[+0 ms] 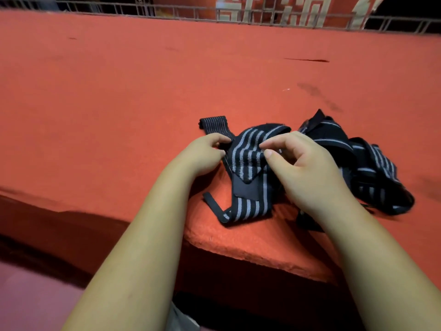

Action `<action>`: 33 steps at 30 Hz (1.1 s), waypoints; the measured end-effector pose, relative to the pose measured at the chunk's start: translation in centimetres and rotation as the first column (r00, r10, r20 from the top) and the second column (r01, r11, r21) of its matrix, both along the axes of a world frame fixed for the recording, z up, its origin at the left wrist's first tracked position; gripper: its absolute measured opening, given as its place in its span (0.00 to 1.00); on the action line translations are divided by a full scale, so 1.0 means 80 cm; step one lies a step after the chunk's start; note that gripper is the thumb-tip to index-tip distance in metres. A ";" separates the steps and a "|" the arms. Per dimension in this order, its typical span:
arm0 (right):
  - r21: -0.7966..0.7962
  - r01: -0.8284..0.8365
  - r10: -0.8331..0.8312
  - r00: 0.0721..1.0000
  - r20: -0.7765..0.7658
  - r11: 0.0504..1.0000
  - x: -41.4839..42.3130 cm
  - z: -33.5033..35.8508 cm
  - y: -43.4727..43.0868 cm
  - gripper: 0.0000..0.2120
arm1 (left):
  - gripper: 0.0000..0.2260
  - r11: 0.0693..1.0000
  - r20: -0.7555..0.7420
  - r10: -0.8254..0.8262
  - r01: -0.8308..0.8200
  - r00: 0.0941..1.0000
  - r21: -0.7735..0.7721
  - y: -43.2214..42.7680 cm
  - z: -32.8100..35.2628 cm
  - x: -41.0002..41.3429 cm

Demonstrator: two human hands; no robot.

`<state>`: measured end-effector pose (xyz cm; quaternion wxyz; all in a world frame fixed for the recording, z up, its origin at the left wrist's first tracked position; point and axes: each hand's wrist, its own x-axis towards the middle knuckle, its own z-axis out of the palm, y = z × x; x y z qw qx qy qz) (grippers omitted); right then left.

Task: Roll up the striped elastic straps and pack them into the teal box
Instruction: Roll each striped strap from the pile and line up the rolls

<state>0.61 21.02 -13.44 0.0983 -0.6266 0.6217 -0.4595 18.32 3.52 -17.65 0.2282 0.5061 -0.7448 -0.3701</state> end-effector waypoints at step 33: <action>-0.040 0.003 0.016 0.880 0.476 0.999 0.046 0.044 0.018 0.18 | 0.21 0.998 -0.864 0.061 -0.007 0.500 0.067 0.107 0.107 0.029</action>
